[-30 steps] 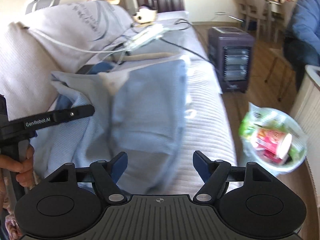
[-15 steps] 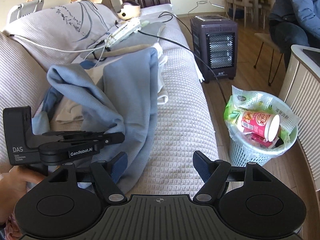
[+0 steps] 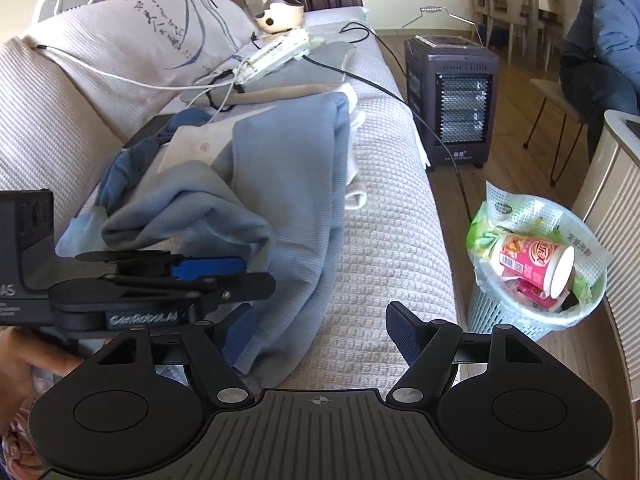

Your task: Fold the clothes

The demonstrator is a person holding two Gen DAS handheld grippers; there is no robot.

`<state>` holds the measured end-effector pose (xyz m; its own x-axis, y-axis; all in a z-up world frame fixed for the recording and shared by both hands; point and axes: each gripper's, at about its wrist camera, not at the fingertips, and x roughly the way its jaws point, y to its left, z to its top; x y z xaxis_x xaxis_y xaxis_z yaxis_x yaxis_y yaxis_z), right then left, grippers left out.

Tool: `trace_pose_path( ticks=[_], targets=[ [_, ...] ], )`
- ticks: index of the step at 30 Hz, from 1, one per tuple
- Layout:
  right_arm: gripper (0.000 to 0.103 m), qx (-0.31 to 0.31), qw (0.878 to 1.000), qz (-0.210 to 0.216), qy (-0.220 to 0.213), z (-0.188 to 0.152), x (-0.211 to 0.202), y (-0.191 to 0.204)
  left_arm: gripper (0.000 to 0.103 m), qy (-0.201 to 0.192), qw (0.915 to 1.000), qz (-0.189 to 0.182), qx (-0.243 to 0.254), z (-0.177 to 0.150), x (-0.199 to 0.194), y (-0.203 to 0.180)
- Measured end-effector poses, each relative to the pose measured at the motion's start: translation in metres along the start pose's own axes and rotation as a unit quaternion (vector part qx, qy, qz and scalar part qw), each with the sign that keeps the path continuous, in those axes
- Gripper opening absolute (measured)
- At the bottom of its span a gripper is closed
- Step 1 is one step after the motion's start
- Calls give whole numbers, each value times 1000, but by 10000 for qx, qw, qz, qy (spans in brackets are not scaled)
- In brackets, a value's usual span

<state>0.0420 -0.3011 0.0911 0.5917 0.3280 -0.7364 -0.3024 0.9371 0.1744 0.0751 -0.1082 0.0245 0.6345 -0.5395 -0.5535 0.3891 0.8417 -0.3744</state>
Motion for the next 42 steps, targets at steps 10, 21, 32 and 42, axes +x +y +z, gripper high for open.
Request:
trace_pose_path(
  ticks=[10,21,32,42],
  targets=[
    [75,-230,9997,21,15,3,1,16,46,20,9998,-118,-133,-14,-13,7],
    [75,-212,9998,69,7,10,7,24,57,-196,9995,-156,-189,-33,-51,14],
    [75,-161,9996,-174,-123,7,7,41,61,-241,9994,-190,179,-45,-63,10],
    [76,410,9981,105,-450,-2,18,46,64,-199,9998,-76,43,-50,-65,20]
  ],
)
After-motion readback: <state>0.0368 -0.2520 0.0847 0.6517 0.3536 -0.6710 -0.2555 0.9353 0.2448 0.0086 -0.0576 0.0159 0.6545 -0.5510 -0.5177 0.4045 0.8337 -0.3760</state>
